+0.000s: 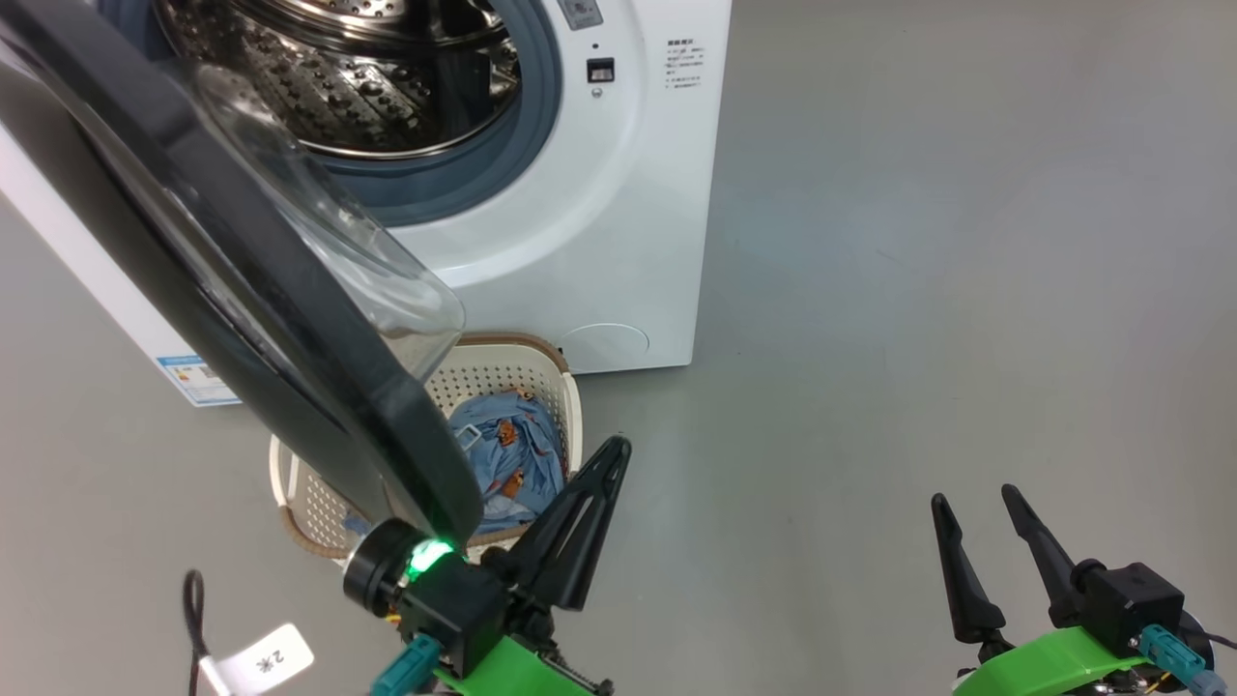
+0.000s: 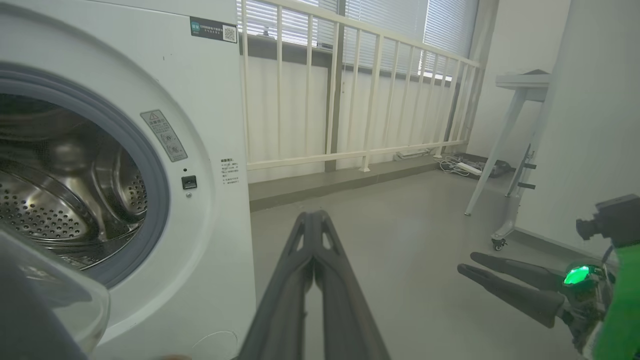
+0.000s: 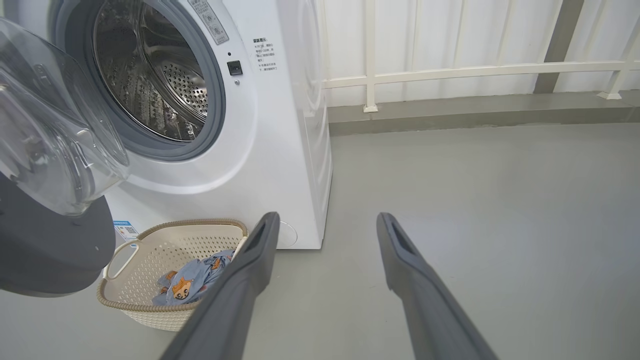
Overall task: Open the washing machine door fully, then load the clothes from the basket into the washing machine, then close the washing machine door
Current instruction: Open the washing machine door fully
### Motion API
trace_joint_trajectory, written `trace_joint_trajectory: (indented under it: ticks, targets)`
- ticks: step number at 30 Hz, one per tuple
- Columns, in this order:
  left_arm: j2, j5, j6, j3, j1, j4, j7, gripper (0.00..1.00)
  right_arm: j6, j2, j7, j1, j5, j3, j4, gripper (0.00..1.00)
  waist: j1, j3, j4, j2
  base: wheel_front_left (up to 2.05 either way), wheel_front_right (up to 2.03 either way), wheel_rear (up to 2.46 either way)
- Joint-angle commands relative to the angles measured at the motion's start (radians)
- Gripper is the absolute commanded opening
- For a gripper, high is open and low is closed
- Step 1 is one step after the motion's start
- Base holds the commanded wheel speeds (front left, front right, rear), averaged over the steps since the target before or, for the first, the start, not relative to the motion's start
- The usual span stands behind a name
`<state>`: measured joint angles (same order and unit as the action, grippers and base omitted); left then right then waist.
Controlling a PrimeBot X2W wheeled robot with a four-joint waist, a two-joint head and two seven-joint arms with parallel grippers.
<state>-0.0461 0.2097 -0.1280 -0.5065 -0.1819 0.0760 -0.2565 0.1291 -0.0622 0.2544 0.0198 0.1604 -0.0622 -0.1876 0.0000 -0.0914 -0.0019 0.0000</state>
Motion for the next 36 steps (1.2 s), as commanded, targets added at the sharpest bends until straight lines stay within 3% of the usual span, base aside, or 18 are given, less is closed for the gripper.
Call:
trace_joint_trajectory:
  ticks: [1, 11, 36]
  targets:
    - [-0.004, 0.013, -0.002, 0.036, -0.002, -0.011, -0.005, 0.00, 0.002, -0.008, 0.007, 0.034, 0.006, 0.032, 0.020, 1.00, 0.0000, -0.005, -0.008, 0.0000, 0.00, 0.00, 0.00]
    - [-0.004, 0.006, -0.002, 0.097, -0.017, -0.168, -0.005, 0.00, 0.002, -0.013, 0.007, 0.048, 0.025, 0.046, 0.004, 1.00, 0.0000, -0.021, -0.048, 0.0000, 0.00, 0.00, 0.00]
    - [-0.004, 0.047, 0.026, 0.215, -0.049, -0.231, -0.005, 0.00, 0.002, -0.010, 0.007, 0.054, 0.050, 0.041, -0.015, 1.00, 0.0000, -0.027, -0.028, 0.0000, 0.00, 0.00, 0.00]
